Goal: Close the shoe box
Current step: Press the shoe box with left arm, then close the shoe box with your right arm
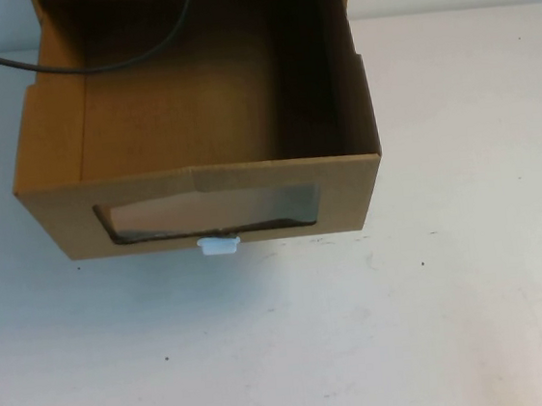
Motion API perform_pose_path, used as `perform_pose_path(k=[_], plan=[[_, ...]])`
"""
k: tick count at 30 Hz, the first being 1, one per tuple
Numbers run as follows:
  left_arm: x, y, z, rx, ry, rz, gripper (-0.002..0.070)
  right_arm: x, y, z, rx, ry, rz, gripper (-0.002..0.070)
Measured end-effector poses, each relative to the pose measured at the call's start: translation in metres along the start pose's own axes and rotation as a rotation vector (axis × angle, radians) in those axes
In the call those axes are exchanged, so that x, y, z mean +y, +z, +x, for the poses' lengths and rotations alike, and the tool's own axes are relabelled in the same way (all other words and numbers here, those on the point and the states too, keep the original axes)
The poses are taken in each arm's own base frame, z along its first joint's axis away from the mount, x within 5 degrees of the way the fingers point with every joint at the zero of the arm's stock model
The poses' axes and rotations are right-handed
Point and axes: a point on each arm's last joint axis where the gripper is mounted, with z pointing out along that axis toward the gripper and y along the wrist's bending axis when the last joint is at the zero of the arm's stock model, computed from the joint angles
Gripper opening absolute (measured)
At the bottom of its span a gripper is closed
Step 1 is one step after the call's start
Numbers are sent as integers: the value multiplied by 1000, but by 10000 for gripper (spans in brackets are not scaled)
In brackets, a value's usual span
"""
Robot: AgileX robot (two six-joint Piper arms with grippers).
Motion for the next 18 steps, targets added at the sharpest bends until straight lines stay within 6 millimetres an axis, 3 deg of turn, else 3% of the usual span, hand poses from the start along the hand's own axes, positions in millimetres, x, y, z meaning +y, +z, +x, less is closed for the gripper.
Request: perform_pose_path(k=[9, 12, 18], plan=[[0, 0, 0, 0, 2, 0, -2, 0, -1, -16, -178, 347, -36, -13], [0, 0, 0, -1, 1, 1, -2, 6, -2, -17, -131, 383, -74, -13], [0, 0, 0, -1, 1, 1, -2, 41, -6, -48, 147, 290, -178, -12]])
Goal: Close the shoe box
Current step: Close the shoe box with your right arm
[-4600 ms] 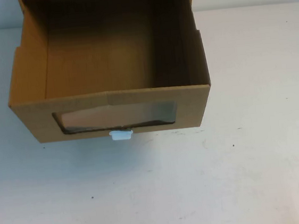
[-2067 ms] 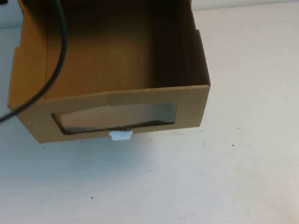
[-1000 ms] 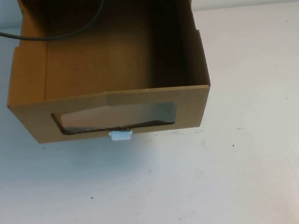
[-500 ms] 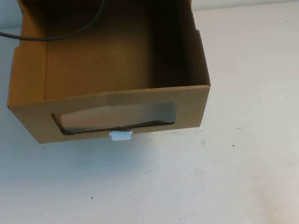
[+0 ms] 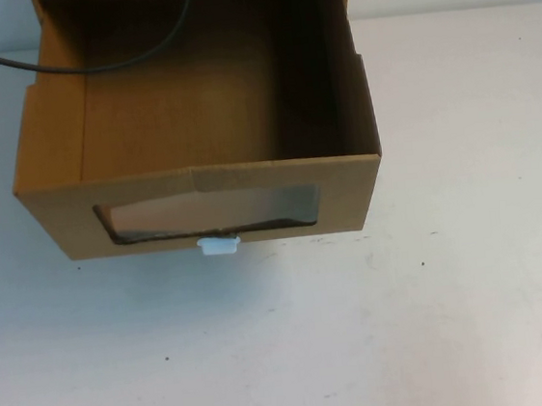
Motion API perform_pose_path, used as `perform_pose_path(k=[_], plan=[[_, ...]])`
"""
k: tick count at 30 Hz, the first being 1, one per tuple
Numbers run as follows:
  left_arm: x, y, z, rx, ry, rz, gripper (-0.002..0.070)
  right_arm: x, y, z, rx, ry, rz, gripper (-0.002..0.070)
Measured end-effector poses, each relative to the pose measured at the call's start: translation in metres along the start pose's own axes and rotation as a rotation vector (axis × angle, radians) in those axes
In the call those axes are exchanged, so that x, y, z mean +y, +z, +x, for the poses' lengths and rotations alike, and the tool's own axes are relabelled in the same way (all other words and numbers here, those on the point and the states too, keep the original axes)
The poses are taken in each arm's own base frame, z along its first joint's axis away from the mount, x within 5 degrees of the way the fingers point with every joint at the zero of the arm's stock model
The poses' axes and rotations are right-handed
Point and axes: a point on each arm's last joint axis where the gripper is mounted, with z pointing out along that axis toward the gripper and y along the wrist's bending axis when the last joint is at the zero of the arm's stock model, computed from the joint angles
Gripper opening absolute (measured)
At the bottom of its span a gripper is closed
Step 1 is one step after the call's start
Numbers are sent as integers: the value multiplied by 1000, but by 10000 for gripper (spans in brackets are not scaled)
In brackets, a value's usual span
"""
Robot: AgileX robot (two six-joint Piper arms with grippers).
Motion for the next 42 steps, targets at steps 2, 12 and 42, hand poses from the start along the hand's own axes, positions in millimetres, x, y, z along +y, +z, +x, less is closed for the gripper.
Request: perform_pose_path(k=[2, 12, 42], plan=[[0, 0, 0, 0, 0, 0, -2, 12, 4, -9, 149, -61, 22, -12], [0, 0, 0, 0, 0, 0, -2, 40, 44, -57, 516, -288, 41, -11], [0, 0, 0, -2, -17, 3, -2, 191, 216, -19, 617, -577, -312, -11]])
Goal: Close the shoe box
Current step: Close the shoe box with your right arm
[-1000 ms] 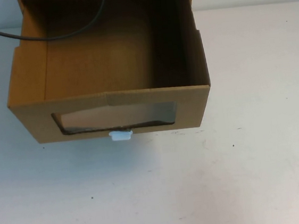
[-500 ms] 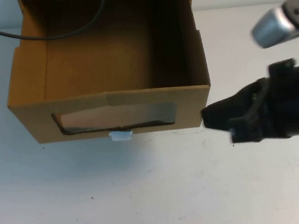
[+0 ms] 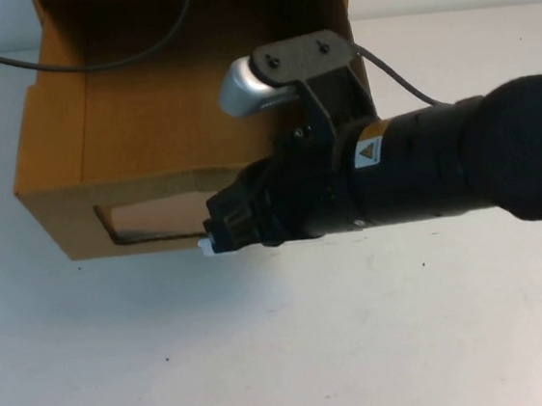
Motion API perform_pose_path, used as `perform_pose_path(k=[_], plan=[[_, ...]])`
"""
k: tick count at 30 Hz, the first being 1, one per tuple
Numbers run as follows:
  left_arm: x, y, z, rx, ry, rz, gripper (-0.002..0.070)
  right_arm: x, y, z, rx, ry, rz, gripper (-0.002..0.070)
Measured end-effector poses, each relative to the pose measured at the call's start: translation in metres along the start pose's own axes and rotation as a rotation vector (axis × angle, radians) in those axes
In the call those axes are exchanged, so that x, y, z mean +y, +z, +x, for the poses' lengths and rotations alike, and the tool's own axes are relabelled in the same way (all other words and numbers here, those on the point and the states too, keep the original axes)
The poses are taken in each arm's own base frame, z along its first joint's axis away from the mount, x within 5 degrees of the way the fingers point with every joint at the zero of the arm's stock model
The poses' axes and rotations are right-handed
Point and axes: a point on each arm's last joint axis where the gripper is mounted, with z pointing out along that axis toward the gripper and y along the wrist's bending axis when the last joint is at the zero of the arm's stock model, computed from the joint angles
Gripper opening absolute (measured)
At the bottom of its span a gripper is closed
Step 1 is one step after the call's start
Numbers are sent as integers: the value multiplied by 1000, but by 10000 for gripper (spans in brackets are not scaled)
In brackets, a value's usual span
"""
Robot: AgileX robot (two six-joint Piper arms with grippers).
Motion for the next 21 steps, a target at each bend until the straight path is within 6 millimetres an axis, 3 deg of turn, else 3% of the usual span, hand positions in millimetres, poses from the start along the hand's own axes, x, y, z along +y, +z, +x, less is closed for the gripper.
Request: perform_pose_path(k=[9, 21], plan=[[0, 0, 0, 0, -4, 0, -2, -16, 26, -25, -24, 12, 37, -11], [0, 0, 0, -1, -5, 1, -2, -43, 40, -55, -64, 35, 79, -11]])
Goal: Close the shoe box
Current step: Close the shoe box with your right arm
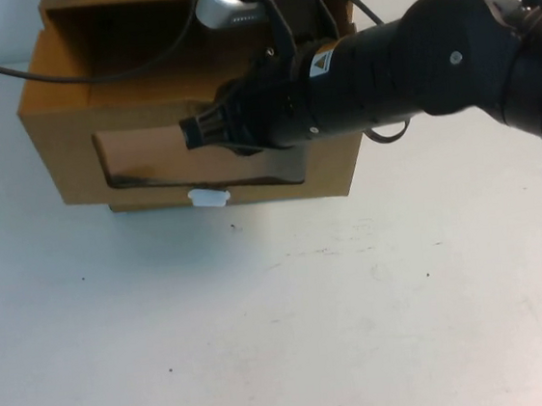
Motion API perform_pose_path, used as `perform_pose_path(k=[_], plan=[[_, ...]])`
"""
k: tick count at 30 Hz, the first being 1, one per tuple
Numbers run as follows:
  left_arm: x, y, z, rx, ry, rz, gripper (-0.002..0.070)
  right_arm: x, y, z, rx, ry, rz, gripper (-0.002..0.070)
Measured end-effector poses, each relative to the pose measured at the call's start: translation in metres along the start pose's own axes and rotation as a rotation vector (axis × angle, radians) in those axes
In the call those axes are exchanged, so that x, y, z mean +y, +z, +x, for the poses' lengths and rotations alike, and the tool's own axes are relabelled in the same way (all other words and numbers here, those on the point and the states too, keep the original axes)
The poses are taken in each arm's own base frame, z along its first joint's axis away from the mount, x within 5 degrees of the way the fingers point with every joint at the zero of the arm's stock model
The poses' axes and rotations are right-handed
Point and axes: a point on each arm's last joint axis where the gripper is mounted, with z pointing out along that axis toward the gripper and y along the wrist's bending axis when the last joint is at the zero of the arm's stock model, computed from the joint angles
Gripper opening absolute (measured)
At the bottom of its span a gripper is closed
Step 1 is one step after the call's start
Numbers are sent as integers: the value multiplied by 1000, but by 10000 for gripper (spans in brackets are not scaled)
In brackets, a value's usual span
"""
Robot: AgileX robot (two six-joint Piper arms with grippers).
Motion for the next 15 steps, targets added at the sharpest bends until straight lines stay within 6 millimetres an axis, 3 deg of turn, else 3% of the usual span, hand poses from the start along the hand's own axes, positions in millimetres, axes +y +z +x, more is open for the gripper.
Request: perform_pose_path(k=[15], plan=[[-1, 0, 1, 6, -10, 16, -2, -41, 22, -39, -53, 9, 61, -11]])
